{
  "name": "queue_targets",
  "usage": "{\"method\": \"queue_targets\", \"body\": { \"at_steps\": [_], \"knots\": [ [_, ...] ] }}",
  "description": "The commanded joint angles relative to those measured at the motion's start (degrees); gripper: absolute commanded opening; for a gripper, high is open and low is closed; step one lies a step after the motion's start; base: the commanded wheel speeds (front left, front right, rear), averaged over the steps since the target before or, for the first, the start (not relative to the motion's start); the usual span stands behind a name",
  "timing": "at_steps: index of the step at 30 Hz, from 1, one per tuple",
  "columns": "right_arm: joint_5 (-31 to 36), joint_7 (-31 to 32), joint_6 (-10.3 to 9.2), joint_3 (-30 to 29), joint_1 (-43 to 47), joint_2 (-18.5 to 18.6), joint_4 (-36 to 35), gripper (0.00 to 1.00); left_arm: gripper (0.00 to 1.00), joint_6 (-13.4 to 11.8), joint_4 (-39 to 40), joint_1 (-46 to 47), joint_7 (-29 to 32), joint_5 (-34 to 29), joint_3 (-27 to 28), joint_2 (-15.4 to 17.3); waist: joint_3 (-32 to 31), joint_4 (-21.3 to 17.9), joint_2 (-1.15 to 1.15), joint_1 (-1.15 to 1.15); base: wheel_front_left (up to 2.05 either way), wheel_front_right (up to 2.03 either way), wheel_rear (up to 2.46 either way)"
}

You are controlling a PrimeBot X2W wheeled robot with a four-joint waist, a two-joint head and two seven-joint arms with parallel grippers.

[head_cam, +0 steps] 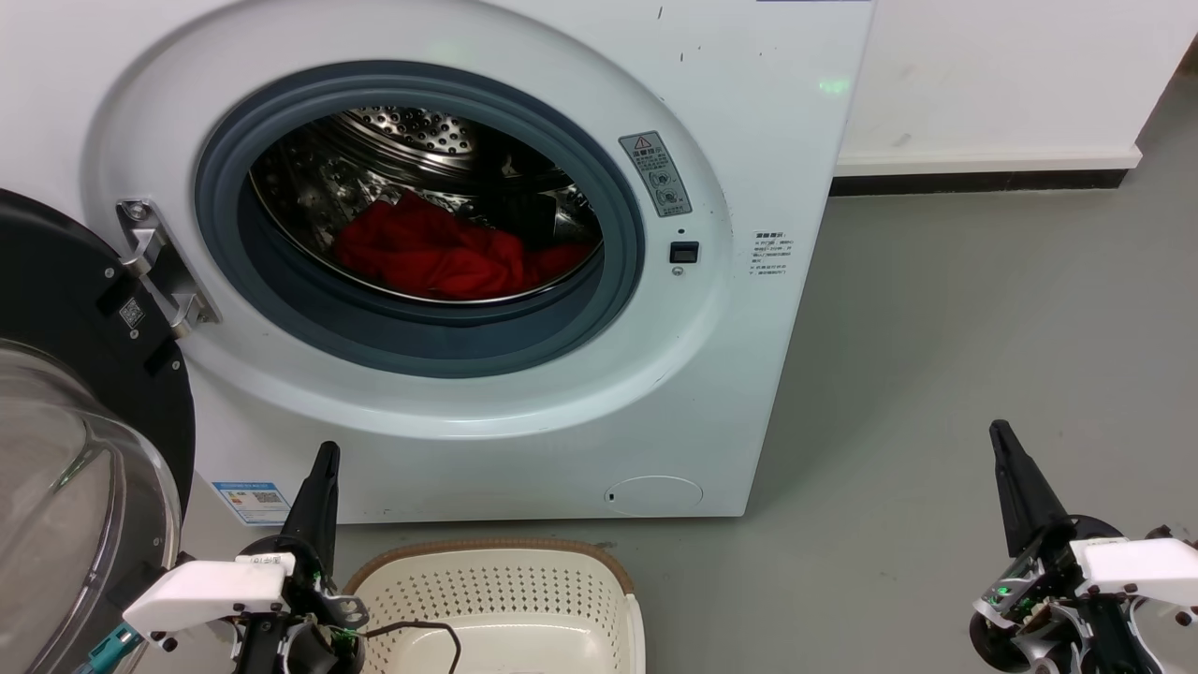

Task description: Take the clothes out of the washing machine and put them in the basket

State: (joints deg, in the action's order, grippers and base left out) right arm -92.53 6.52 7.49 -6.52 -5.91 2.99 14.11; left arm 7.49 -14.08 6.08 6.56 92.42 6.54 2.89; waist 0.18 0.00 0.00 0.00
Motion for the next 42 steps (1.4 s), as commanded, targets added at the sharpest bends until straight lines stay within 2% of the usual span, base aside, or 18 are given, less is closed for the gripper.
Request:
{"method": "queue_targets", "body": {
  "at_steps": [1, 21, 22, 33, 42],
  "knots": [
    [0.3, 0.0, 0.00, 0.0, -0.8, -0.2, 0.1, 0.00, 0.00, 0.2, 0.0, 0.4, 0.1, 0.0, 0.1, -0.1, 0.0, 0.0, 0.00, 0.00, 0.00, 0.00, 0.00],
    [0.0, 0.0, 0.01, 0.0, 0.1, 0.0, 0.1, 0.00, 0.00, 0.0, -0.2, -0.1, 0.0, 0.0, -0.1, 0.0, 0.0, 0.0, 0.00, 0.00, 0.00, 0.00, 0.00],
    [0.0, -0.1, 0.00, 0.0, 0.4, 0.0, 0.4, 1.00, 1.00, 0.0, -0.6, -0.3, -0.1, 0.0, -0.2, -0.1, 0.0, 0.0, 0.00, 0.00, 0.00, 0.00, 0.00],
    [2.0, -2.9, 0.00, 0.3, 2.6, 0.0, -2.2, 1.00, 1.00, 0.0, 0.8, -0.5, -2.9, -3.0, -3.1, -0.1, -0.1, -0.1, 0.00, 0.00, 0.00, 0.00, 0.00],
    [12.2, -5.3, 0.00, -0.4, 4.3, 0.0, -5.6, 1.00, 1.00, 0.0, 3.8, -1.0, -5.3, -13.2, -3.8, 0.0, -0.2, 0.0, 0.00, 0.00, 0.00, 0.00, 0.00]
  ]
}}
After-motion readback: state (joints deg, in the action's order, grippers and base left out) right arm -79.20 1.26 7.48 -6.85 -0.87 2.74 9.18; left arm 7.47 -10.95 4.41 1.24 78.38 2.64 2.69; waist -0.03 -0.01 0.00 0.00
